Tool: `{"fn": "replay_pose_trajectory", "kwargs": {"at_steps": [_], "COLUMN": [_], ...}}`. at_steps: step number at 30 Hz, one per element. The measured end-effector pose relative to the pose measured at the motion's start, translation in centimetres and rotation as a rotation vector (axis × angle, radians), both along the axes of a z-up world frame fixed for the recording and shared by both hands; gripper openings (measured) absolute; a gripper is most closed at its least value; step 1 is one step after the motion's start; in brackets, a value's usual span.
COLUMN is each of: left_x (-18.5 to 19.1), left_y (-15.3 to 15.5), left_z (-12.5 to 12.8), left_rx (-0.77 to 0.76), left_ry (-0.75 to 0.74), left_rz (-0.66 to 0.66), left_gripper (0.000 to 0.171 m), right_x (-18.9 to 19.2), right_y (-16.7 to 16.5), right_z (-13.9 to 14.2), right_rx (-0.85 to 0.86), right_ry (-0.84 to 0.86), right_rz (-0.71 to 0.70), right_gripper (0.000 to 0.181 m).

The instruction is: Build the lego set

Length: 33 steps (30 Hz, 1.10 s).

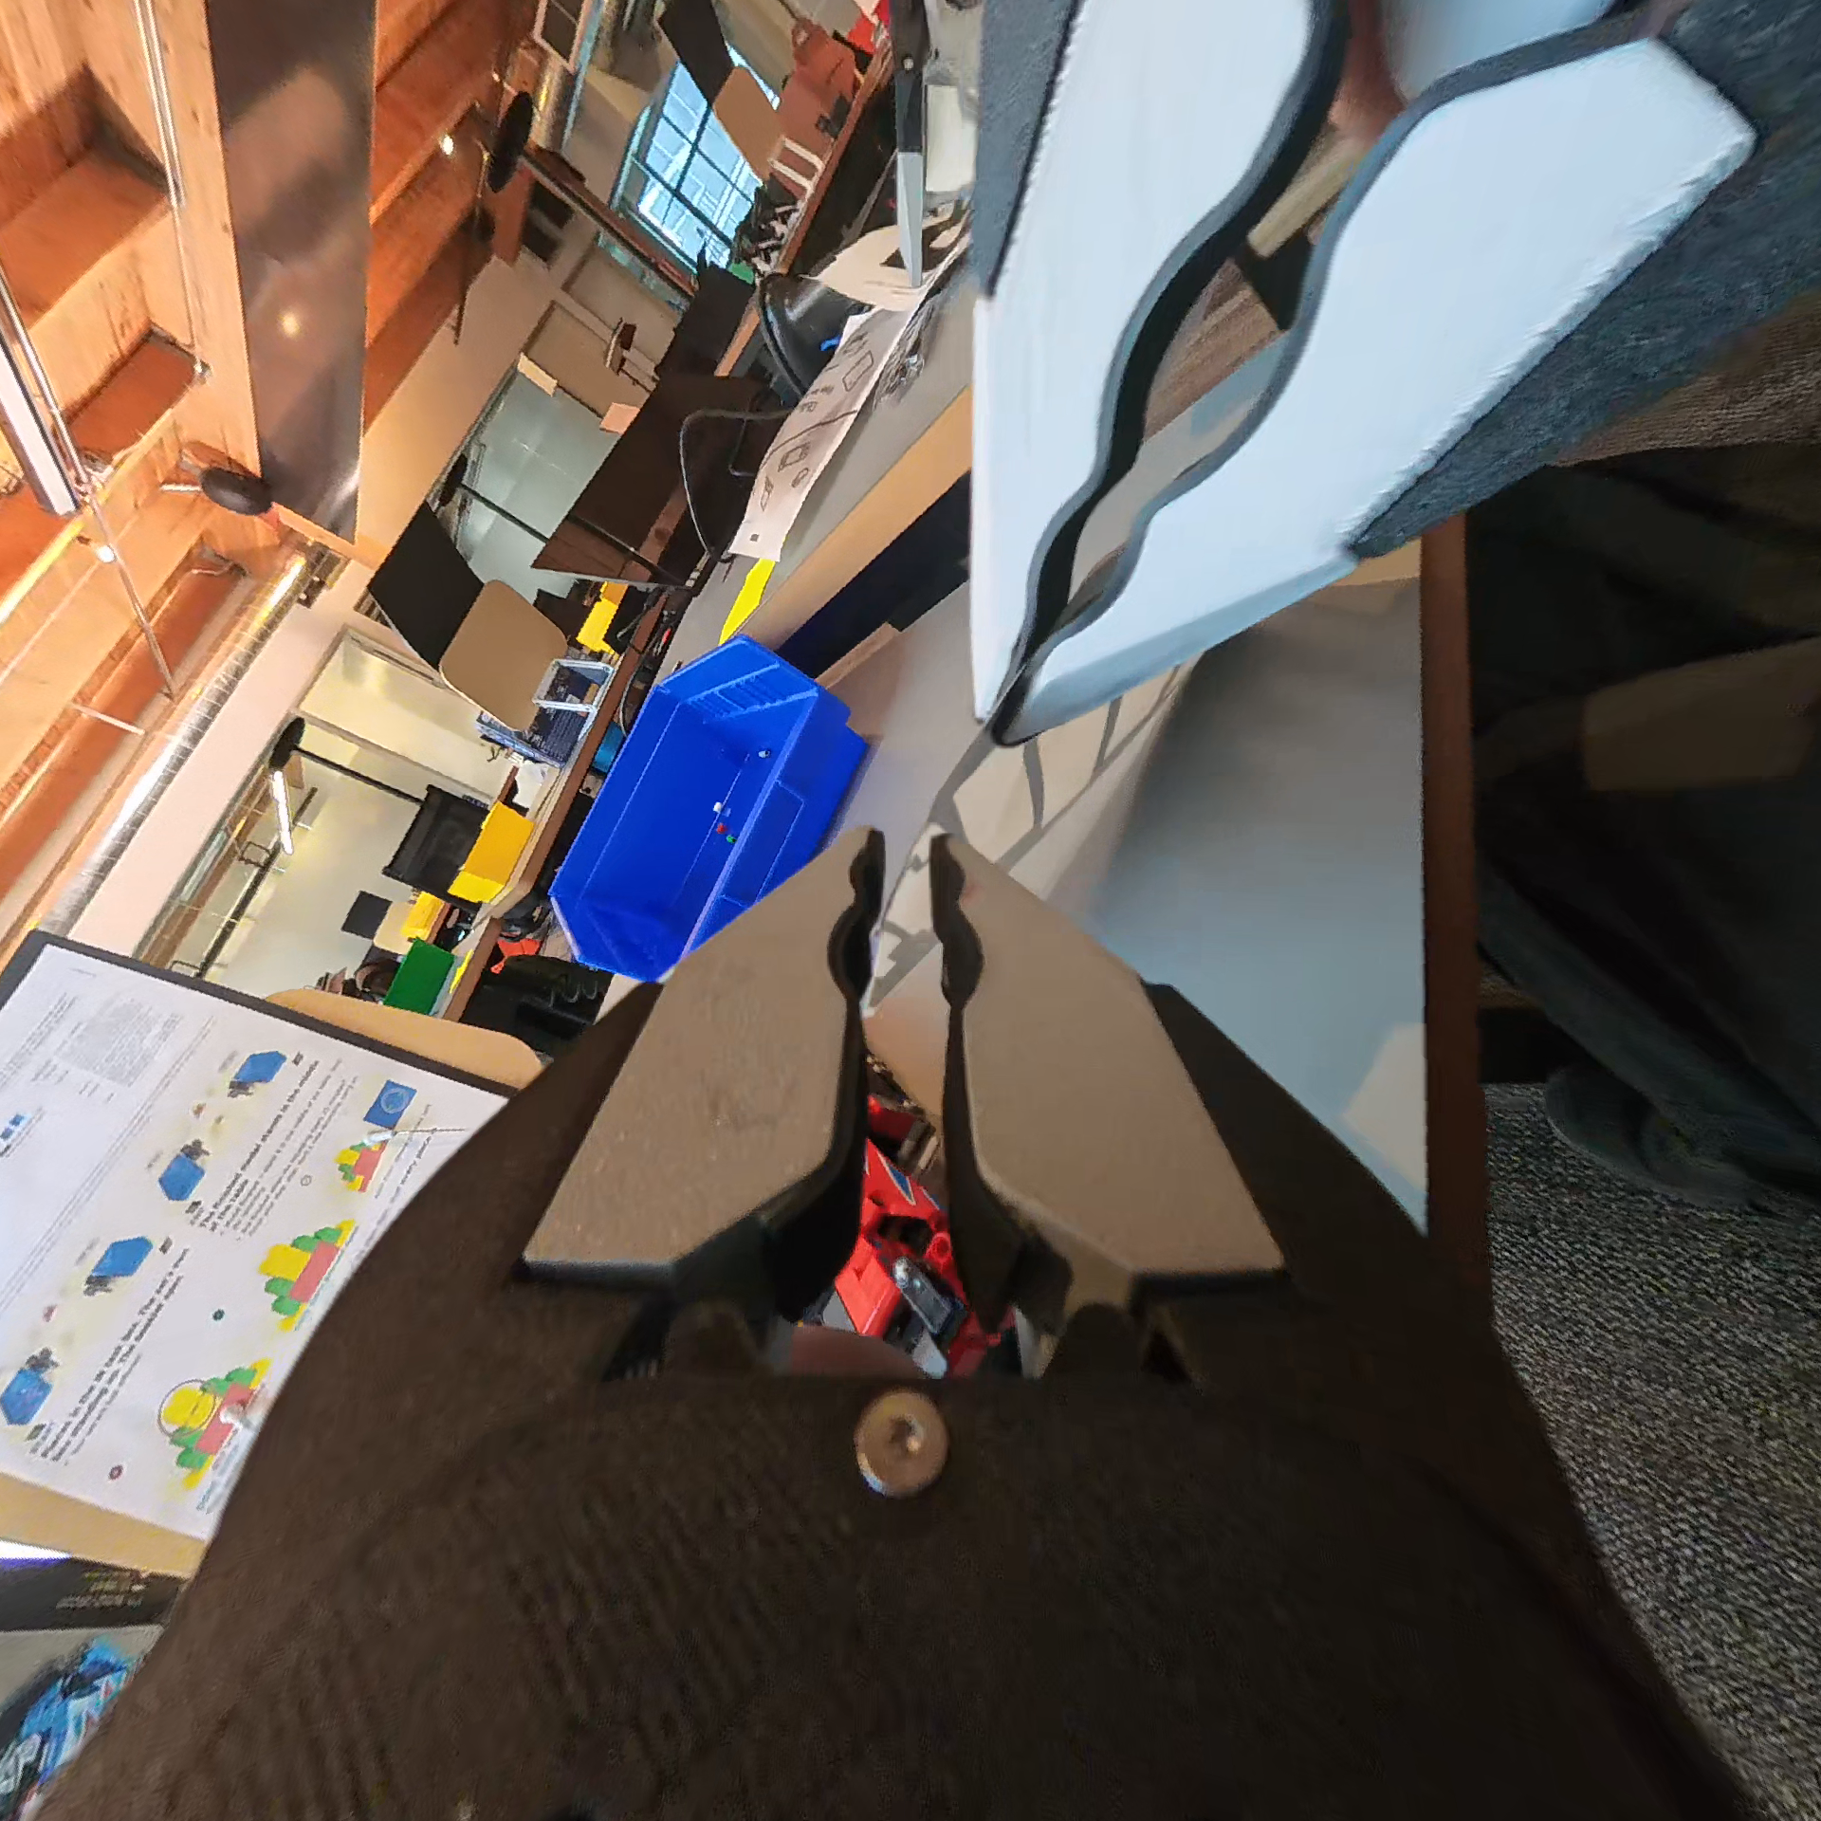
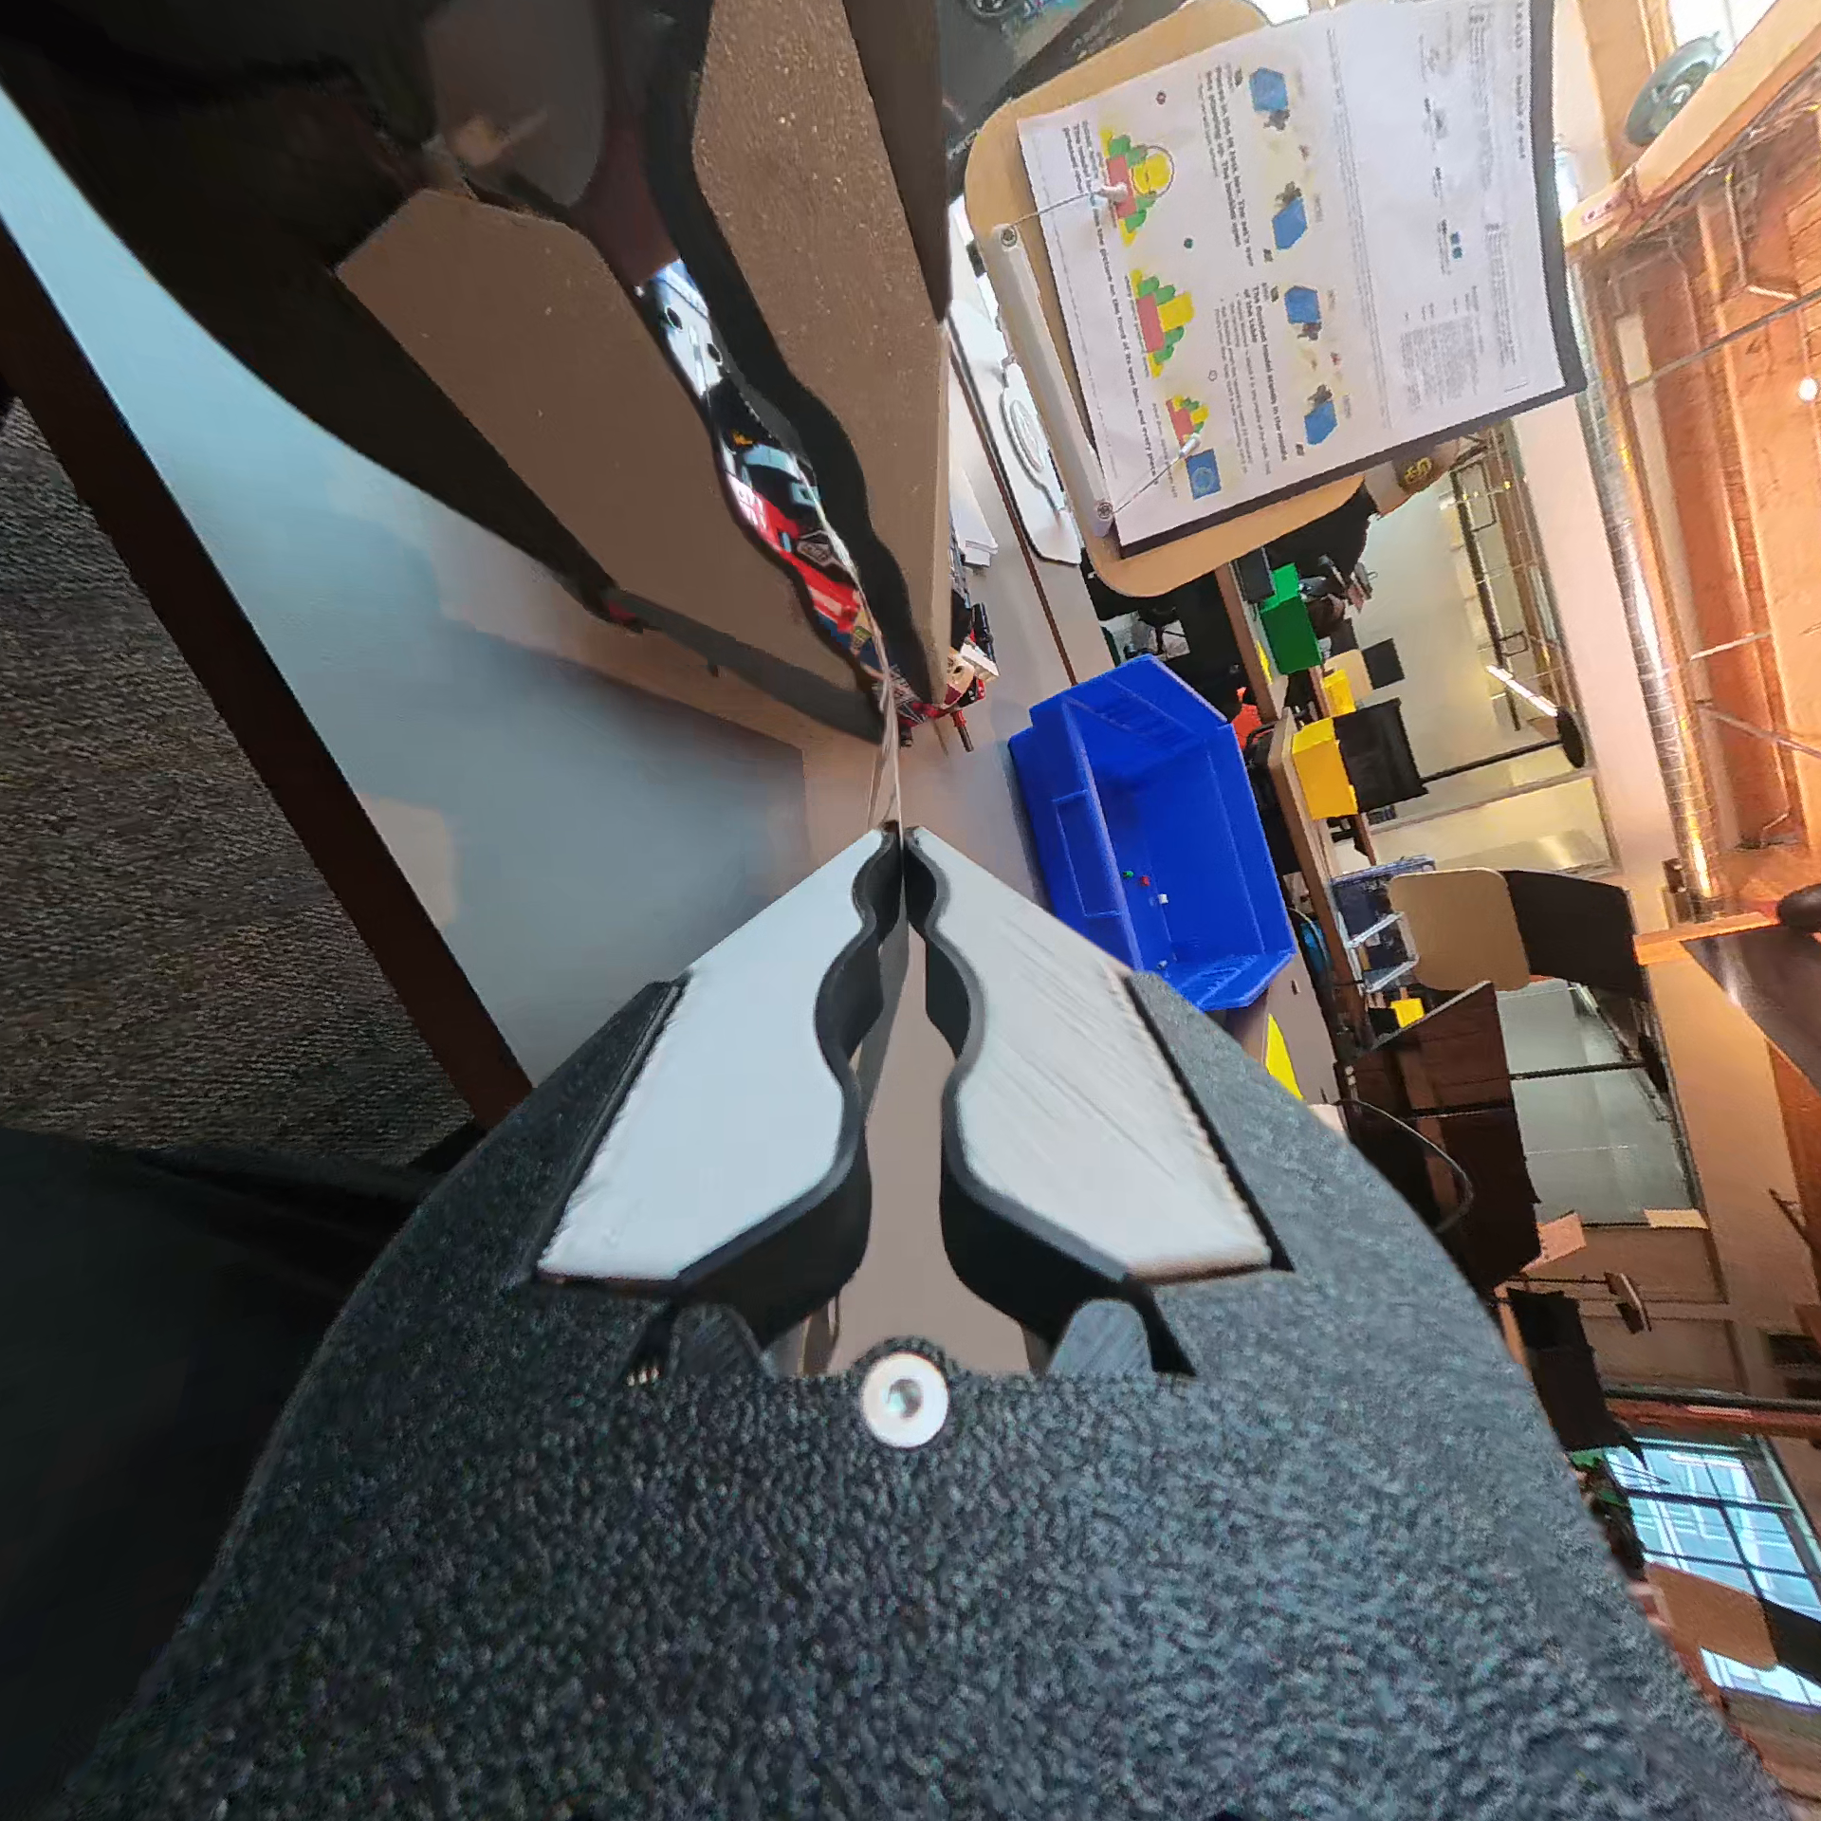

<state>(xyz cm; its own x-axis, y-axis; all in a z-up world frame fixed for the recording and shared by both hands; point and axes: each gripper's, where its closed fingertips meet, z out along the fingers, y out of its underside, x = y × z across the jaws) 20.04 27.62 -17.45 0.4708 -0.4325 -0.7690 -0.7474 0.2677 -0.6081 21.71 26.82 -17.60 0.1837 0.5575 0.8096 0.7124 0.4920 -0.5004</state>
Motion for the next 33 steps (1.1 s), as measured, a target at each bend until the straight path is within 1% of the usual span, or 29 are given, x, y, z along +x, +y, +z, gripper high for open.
{"fn": "replay_pose_trajectory", "kwargs": {"at_steps": [2, 5, 7, 8, 9, 11, 12, 14, 15, 16, 18, 19, 20, 23, 26, 27, 28, 29, 30, 31, 32, 33], "left_x": [0.0, 0.2, 0.4, 0.5, 0.5, 0.5, 0.2, 0.4, 0.3, 0.4, 0.7, 0.8, 0.9, 1.1, 1.2, 1.3, 1.3, 1.3, 1.2, 1.2, 1.2, 1.3], "left_y": [-0.1, 0.0, -0.1, -0.2, -0.4, -0.9, -1.0, -1.6, -1.7, -1.8, -2.1, -2.1, -2.1, -2.2, -2.2, -2.2, -2.2, -2.2, -2.1, -2.1, -2.1, -2.2], "left_z": [-0.1, -0.6, -0.3, 0.3, 0.7, 1.0, 1.1, 1.2, 1.4, 1.6, 1.9, 1.9, 1.8, 1.7, 1.6, 1.5, 1.3, 1.2, 1.1, 1.1, 1.2, 1.5], "left_rx": [-0.003, -0.008, 0.01, 0.055, 0.101, 0.159, 0.173, 0.16, 0.165, 0.174, 0.209, 0.221, 0.228, 0.235, 0.272, 0.274, 0.283, 0.304, 0.326, 0.335, 0.335, 0.336], "left_ry": [0.0, 0.007, -0.032, -0.056, -0.073, -0.101, -0.117, -0.154, -0.167, -0.165, -0.145, -0.131, -0.116, -0.105, -0.052, -0.038, -0.014, 0.028, 0.068, 0.089, 0.096, 0.093], "left_rz": [-0.003, -0.009, -0.033, -0.05, -0.074, -0.135, -0.141, -0.187, -0.193, -0.2, -0.224, -0.228, -0.236, -0.263, -0.282, -0.294, -0.306, -0.316, -0.32, -0.33, -0.342, -0.35], "left_gripper": [0.0, 0.0, 0.0, 0.0, 0.0, 0.0, 0.0, 0.0, 0.0, 0.0, 0.0, 0.0, 0.0, 0.0, 0.0, 0.0, 0.0, 0.0, 0.0, 0.0, 0.0, 0.0], "right_x": [0.0, -0.4, -0.9, -1.3, -1.5, -1.4, -1.0, -0.2, 0.0, 0.0, 0.5, 0.7, 0.9, 1.0, 2.0, 2.6, 3.1, 4.0, 4.3, 3.3, 2.0, 1.2], "right_y": [-0.3, -1.1, -2.1, -2.9, -3.9, -5.2, -5.2, -4.0, -3.7, -4.1, -7.3, -7.9, -8.0, -6.6, -7.7, -8.2, -8.7, -9.5, -9.6, -8.1, -5.7, -4.1], "right_z": [0.0, -0.4, -1.1, -1.4, -1.5, -0.5, 0.6, 2.7, 3.2, 3.4, 3.8, 4.3, 4.8, 5.3, 7.1, 7.8, 8.2, 8.3, 8.1, 7.1, 5.6, 4.6], "right_rx": [0.003, -0.001, -0.05, -0.123, -0.231, -0.469, -0.568, -0.729, -0.794, -0.863, -1.082, -1.154, -1.194, -1.173, -1.199, -1.221, -1.254, -1.303, -1.319, -1.262, -1.147, -1.024], "right_ry": [0.01, 0.016, 0.024, 0.045, 0.086, 0.211, 0.29, 0.428, 0.449, 0.436, 0.349, 0.349, 0.366, 0.411, 0.424, 0.424, 0.408, 0.359, 0.312, 0.304, 0.296, 0.283], "right_rz": [0.002, 0.02, 0.067, 0.117, 0.174, 0.285, 0.329, 0.372, 0.403, 0.458, 0.667, 0.718, 0.742, 0.727, 0.859, 0.913, 0.959, 1.019, 1.024, 0.903, 0.738, 0.63], "right_gripper": [0.0, 0.0, 0.002, 0.016, 0.027, 0.028, 0.028, 0.019, 0.02, 0.02, 0.023, 0.028, 0.038, 0.035, 0.034, 0.028, 0.024, 0.025, 0.022, 0.012, 0.019, 0.031]}}
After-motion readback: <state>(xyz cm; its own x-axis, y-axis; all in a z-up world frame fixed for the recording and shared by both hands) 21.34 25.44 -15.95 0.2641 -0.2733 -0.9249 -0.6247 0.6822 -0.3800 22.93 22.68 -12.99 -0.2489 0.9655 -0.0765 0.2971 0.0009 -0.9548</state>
